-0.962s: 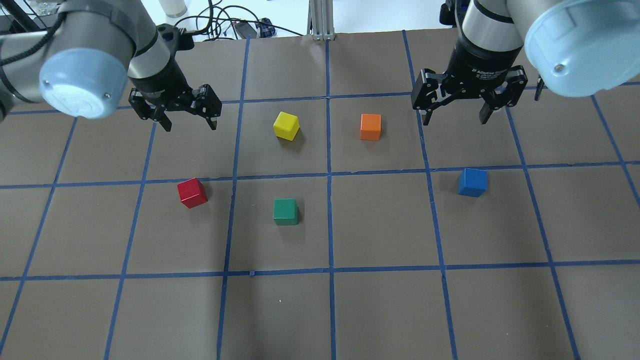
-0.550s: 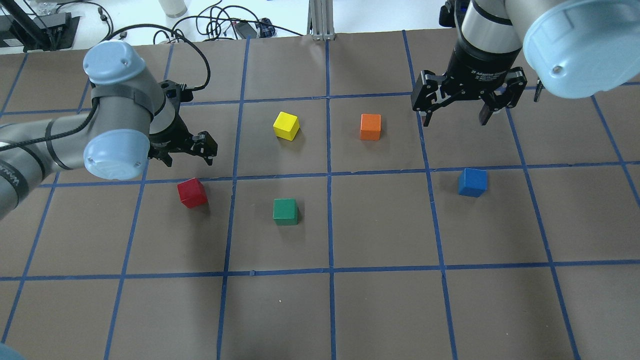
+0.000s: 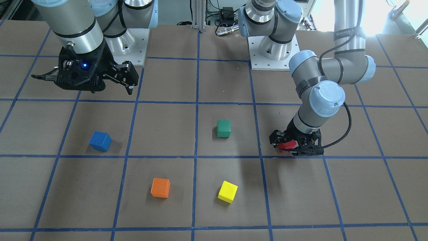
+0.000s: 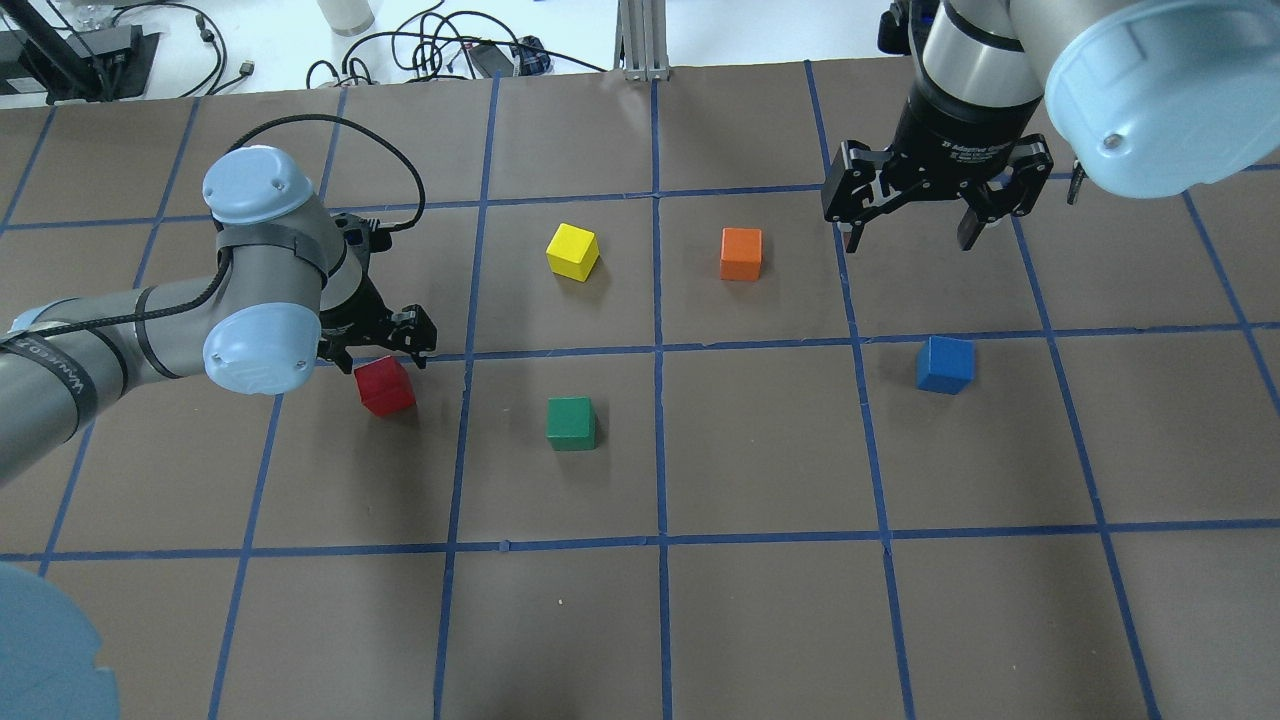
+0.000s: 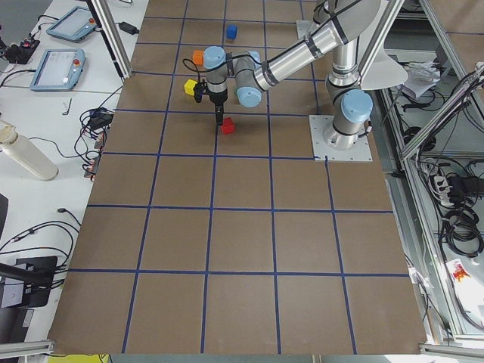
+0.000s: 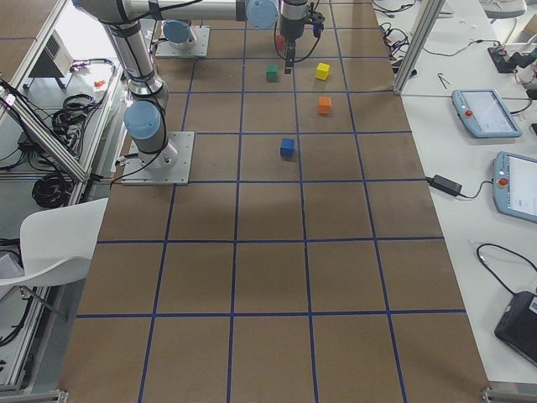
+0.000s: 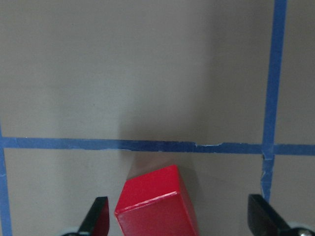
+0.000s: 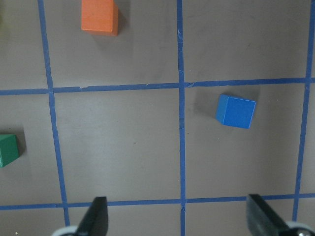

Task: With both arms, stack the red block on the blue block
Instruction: 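Move the left gripper down over the red cube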

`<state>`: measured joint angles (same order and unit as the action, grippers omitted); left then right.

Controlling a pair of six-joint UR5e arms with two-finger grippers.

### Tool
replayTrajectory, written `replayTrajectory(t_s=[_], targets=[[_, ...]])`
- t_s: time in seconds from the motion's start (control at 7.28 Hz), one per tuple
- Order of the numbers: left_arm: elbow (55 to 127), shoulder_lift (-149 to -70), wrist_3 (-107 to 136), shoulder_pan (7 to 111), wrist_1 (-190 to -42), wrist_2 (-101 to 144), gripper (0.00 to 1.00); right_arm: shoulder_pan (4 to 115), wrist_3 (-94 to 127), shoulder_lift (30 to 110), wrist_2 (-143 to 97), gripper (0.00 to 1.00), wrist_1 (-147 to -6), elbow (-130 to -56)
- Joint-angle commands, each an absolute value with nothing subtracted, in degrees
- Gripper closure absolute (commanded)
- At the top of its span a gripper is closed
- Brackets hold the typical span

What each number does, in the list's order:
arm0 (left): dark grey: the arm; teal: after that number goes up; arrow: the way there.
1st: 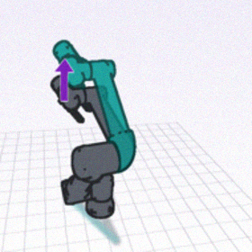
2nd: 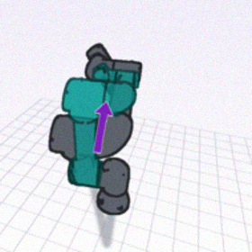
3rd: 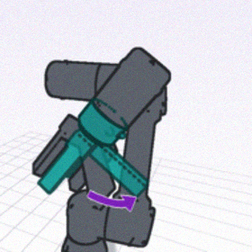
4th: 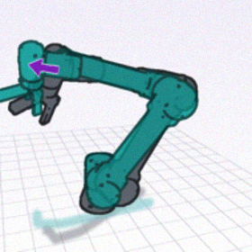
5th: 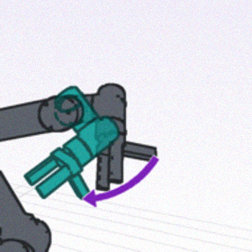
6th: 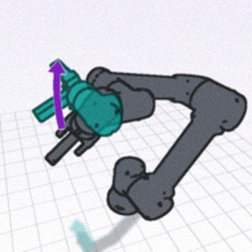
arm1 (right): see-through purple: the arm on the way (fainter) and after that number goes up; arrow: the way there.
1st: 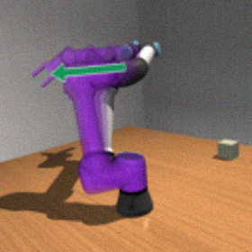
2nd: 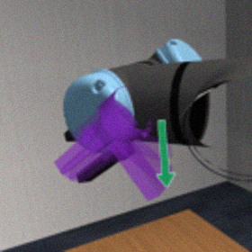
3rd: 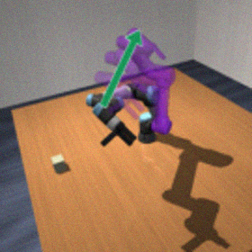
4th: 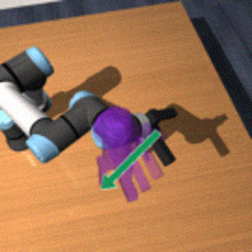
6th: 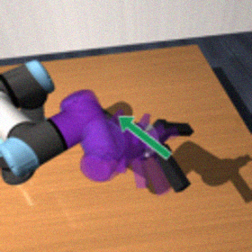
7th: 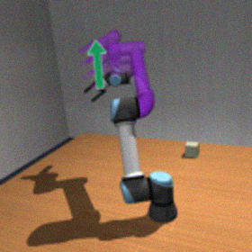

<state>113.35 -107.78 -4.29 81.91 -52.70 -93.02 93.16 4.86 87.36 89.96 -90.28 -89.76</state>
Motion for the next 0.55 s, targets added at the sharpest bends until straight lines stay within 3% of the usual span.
replayTrajectory(t_s=[0.0,0.27,0.41], targets=[[114.4,-107.6,-3.3,81.1,-52.7,-95.1,0.07,93.2,4.9,87.4,90.0,0.00,-90.4,-89.8],[115.4,-107.9,-2.9,81.2,-52.6,-94.8,0.10,93.2,4.9,87.4,90.0,0.00,-90.4,-89.8],[117.3,-107.2,-3.1,81.2,-52.3,-94.7,0.38,93.2,4.9,87.4,90.0,0.00,-90.2,-89.8]])
